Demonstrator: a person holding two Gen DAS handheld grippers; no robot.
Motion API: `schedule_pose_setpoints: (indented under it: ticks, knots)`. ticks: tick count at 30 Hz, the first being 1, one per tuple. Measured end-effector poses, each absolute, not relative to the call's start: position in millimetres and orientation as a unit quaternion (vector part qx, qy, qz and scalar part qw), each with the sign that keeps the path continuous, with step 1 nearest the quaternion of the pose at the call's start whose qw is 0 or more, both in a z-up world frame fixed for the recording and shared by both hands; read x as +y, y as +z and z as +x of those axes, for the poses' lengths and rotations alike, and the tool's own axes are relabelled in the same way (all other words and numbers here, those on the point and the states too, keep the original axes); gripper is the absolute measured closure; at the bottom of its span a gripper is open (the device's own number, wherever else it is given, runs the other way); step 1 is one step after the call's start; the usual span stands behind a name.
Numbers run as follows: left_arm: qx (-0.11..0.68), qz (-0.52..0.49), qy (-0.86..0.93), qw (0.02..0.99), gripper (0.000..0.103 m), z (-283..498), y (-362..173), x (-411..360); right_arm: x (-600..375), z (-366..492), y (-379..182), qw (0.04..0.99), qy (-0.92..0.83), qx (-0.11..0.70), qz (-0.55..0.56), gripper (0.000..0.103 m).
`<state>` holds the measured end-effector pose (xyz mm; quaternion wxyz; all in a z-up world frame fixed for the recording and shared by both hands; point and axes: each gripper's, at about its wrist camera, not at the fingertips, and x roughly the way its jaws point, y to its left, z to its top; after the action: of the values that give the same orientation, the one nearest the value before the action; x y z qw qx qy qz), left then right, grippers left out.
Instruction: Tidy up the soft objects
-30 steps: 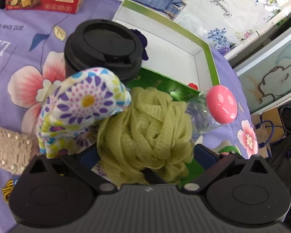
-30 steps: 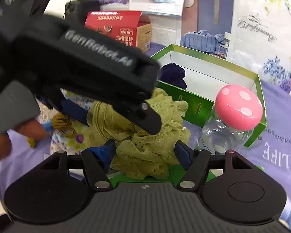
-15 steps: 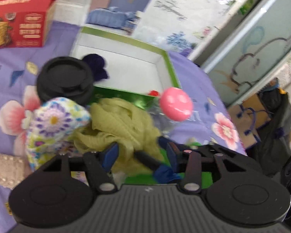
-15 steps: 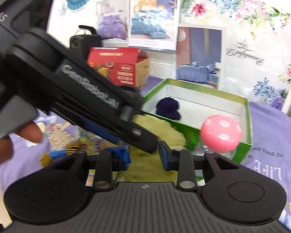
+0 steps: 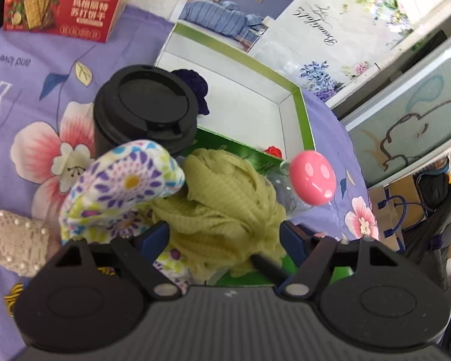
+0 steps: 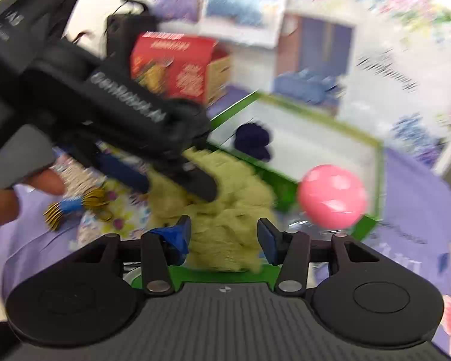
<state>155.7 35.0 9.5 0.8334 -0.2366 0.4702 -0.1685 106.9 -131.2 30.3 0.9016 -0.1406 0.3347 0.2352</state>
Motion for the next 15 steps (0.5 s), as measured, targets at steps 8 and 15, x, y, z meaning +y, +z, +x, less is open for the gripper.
schedule_pose_setpoints:
  ticks: [8,15]
  knots:
    - [0.497,-0.257,-0.151,0.815,0.028,174,-9,30,-108,124,6,0.887,0.210,0.357,-0.204,0.058]
    - [0.511,-0.282,-0.148,0.799,0.028,186,-23,27,-95,129,-13,0.894,0.149,0.372,-0.199,0.050]
